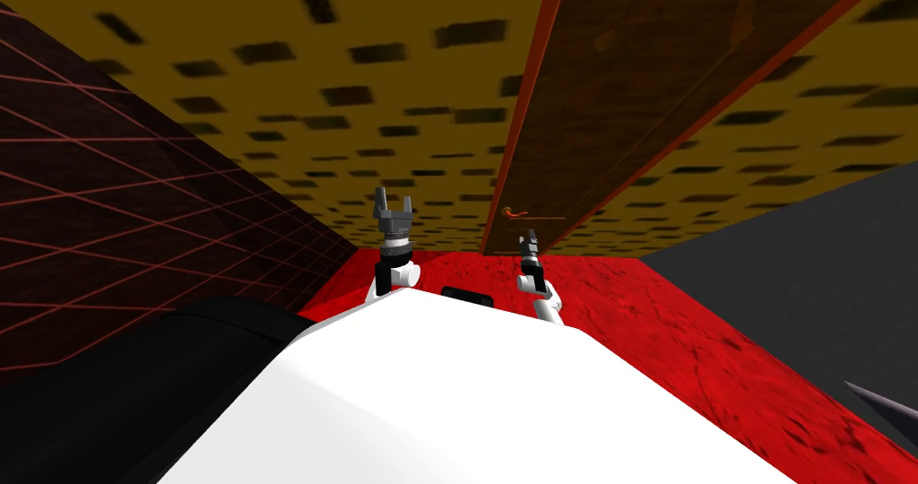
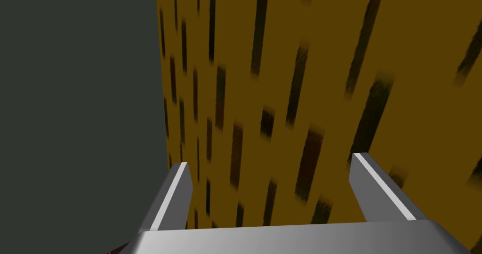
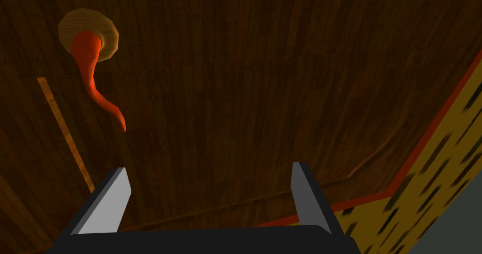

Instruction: Pull the door open

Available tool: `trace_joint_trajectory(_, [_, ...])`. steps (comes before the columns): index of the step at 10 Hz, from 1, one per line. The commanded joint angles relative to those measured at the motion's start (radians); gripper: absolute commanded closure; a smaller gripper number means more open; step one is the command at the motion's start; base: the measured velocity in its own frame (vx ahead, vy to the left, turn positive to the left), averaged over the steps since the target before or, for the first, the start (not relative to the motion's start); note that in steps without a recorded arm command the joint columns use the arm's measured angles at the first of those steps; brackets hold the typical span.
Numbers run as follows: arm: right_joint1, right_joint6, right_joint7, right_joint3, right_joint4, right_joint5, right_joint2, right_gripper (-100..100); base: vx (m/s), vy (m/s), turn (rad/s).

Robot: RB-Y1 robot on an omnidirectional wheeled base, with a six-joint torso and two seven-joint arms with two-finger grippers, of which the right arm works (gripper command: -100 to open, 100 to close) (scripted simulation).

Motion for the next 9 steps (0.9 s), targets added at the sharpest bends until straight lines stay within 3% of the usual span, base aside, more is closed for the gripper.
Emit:
trace_joint_trajectory(1, [-0.018, -0.011, 0.001, -0.003, 0.05, 0.004, -0.005, -100, 0.054, -0.049, 0.061])
trace_joint_trajectory(3, [-0.052, -0.021, 0.002, -0.008, 0.119, 0.009, -0.013, -100, 0.067, -0.061, 0.115])
trace_joint_trajectory(9, [-0.1, -0.036, 0.004, -0.015, 0.236, 0.017, -0.024, -100, 0.047, -0.043, 0.055])
